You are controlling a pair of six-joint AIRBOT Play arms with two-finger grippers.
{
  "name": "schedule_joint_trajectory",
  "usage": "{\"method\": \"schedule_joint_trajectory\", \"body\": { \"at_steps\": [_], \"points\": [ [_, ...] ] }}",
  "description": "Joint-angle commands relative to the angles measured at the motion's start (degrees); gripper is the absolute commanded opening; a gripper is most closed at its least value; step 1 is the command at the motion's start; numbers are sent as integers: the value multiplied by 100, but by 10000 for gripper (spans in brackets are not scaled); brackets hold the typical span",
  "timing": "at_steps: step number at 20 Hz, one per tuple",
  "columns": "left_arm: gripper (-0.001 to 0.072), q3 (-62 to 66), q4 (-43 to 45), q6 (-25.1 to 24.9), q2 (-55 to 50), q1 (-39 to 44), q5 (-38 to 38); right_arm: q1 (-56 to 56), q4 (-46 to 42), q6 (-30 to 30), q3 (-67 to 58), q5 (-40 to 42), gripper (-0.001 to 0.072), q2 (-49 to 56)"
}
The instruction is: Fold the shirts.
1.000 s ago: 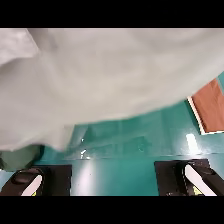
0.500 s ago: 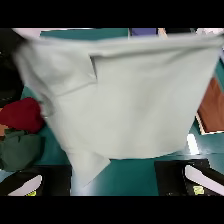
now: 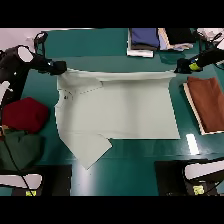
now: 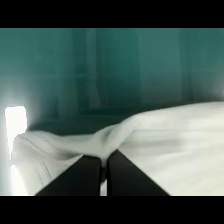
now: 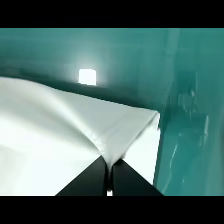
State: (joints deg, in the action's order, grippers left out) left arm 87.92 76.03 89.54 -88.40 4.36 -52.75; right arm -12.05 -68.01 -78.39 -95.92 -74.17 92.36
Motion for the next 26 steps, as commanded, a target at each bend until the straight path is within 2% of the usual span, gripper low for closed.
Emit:
{"method": "schedule_joint_trajectory", "body": {
  "at_steps": [1, 2, 4, 10, 13, 14, 15, 16, 17, 20, 22, 24, 26],
  "points": [
    [29, 293, 7, -7, -175, -201, -601, 7, -72, 61, -446, -201, 15, 251],
    [29, 289, 15, -26, -179, -240, -1014, 9, -256, 59, -389, -260, 15, 155],
    [29, 96, 15, -409, -184, -229, -1467, 11, -560, 57, -22, -243, 15, -85],
    [29, -1067, -330, -452, -184, -184, -1259, 114, -544, 57, 1674, 317, 16, -649],
    [30, -1285, -404, -452, -184, -186, -1231, 289, -544, 44, 2116, 564, 19, -732],
    [31, -1287, -404, -450, -184, -186, -1244, 337, -544, 44, 2186, 568, 85, -732],
    [49, -1285, -402, -450, -175, -186, -1263, 378, -544, 42, 2210, 579, 307, -732],
    [294, -1285, -400, -446, -164, -186, -1290, 374, -544, 39, 2203, 592, 455, -734],
    [514, -1276, -393, -396, -122, -186, -1366, 374, -544, 2, 2199, 599, 461, -778],
    [516, -1263, -4, -319, 258, -186, -1882, 247, -549, -17, 2210, 426, 450, -1156],
    [516, -1635, 544, 9, 881, -186, -2011, 101, -551, -15, 2210, 68, 449, -1563],
    [516, -2597, 651, 201, 1757, -184, -1998, -22, -546, -13, 2210, -125, 450, -1939],
    [516, -3801, 385, 348, 2638, -184, -1954, -63, -544, -13, 2210, -114, 450, -2291]
  ]
}}
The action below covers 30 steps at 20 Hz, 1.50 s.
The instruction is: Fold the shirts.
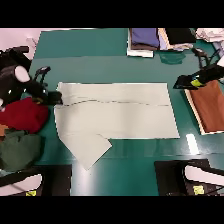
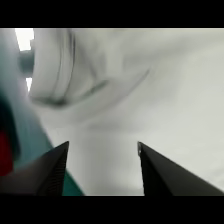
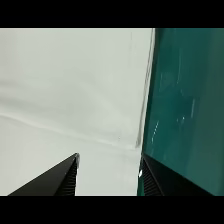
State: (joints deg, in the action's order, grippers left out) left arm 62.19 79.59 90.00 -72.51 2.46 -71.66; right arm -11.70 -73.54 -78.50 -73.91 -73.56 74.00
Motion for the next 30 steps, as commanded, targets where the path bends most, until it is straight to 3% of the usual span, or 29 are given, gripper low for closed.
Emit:
{"method": "schedule_joint_trajectory", "body": {
  "at_steps": [1, 6, 11, 15, 16, 18, 19, 22, 26, 27, 28, 30],
  "points": [
    [516, -1816, -170, 319, 1471, 7, -24, -98, 9, -2, 9, -138, 450, -577],
    [516, -3764, -1025, 581, 2935, 7, 105, 22, 50, -4, 9, -20, 450, -815],
    [516, -4404, -1895, 520, 2990, 7, 769, 129, 127, -7, 9, -136, 450, -811],
    [515, -4607, -2804, 42, 2990, 7, 1379, 127, 203, -9, 9, -205, 450, -815],
    [449, -4607, -2863, -15, 2990, 7, 1412, 127, 208, -11, 9, -216, 450, -815],
    [143, -4586, -2929, -173, 2992, 4, 1357, 127, 201, -11, 9, -308, 450, -815],
    [28, -4518, -2903, -326, 2997, 4, 1235, 122, 177, -9, 9, -459, 450, -815],
    [27, -3945, -2452, -343, 2997, 7, 741, -190, 136, -7, 417, -730, 450, -977],
    [28, -3163, -1823, -345, 2997, 4, 304, -1311, 131, 79, 2184, -951, 454, -1565],
    [28, -3077, -1832, -345, 2997, 7, 313, -1672, 136, 81, 2658, -933, 482, -1661],
    [28, -3032, -1838, -345, 2997, 7, 350, -2068, 140, 81, 3156, -887, 576, -1720],
    [28, -3034, -1836, -348, 2994, 7, 365, -2669, 210, 118, 3958, -809, 581, -1685]
  ]
}}
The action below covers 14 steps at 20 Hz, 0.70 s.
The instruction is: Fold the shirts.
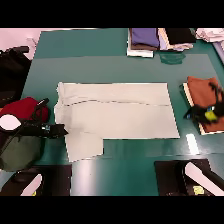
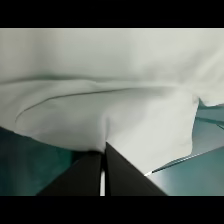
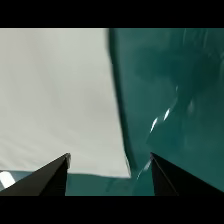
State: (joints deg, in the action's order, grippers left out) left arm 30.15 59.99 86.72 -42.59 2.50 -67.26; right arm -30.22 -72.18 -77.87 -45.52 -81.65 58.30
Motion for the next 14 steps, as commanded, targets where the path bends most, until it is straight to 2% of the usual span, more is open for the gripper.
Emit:
{"method": "schedule_joint_trajectory", "body": {
  "at_steps": [1, 3, 5, 8, 10, 11, 12, 13, 14],
  "points": [
    [28, 170, 125, -17, 2, 0, -72, -966, 168, 151, 1434, 79, 571, -48],
    [28, 170, 125, -17, 2, 2, -66, -1003, 398, 238, 1836, 339, 569, 118],
    [28, 170, 122, -15, 2, 2, -61, -798, 743, 295, 1993, 669, 505, 315],
    [28, 170, 122, -15, 2, 2, -28, -83, 970, 293, 1812, 953, 498, 540],
    [28, 170, 122, -15, 2, 0, -35, 496, 944, 293, 1534, 1054, 313, 625],
    [28, 170, 129, -17, 2, 0, -57, 778, 931, 293, 1403, 1130, 303, 619],
    [28, 170, 133, -17, 2, 0, -107, 1012, 896, 291, 1281, 1182, 226, 586],
    [28, 173, 136, -17, 4, 0, -175, 1228, 800, 293, 1145, 1180, 17, 525],
    [26, 184, 160, -17, 4, 2, -275, 1403, 640, 284, 1019, 1137, 17, 433]
  ]
}}
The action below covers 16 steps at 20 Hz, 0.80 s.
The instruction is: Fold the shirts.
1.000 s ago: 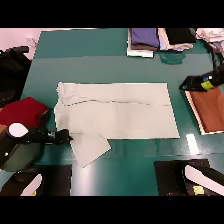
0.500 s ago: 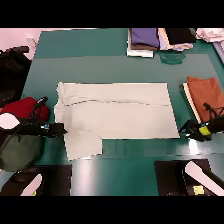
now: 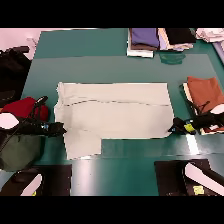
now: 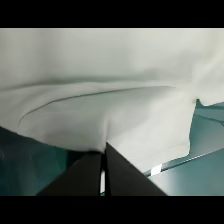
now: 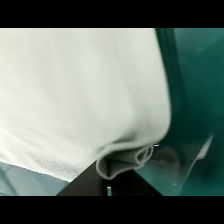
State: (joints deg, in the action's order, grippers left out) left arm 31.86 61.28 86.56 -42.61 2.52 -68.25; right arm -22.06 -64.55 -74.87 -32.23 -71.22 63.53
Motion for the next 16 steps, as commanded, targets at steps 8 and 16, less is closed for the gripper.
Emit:
{"method": "schedule_joint_trajectory", "body": {
  "at_steps": [8, 16],
  "points": [
    [25, 175, 407, 345, 1235, 0, -1716, 925, -1818, -87, -955, -1370, 16, -1808],
    [26, 1480, 579, -302, -321, -2, -422, 997, -1751, -186, -1552, -953, 15, -1215]
  ]
}}
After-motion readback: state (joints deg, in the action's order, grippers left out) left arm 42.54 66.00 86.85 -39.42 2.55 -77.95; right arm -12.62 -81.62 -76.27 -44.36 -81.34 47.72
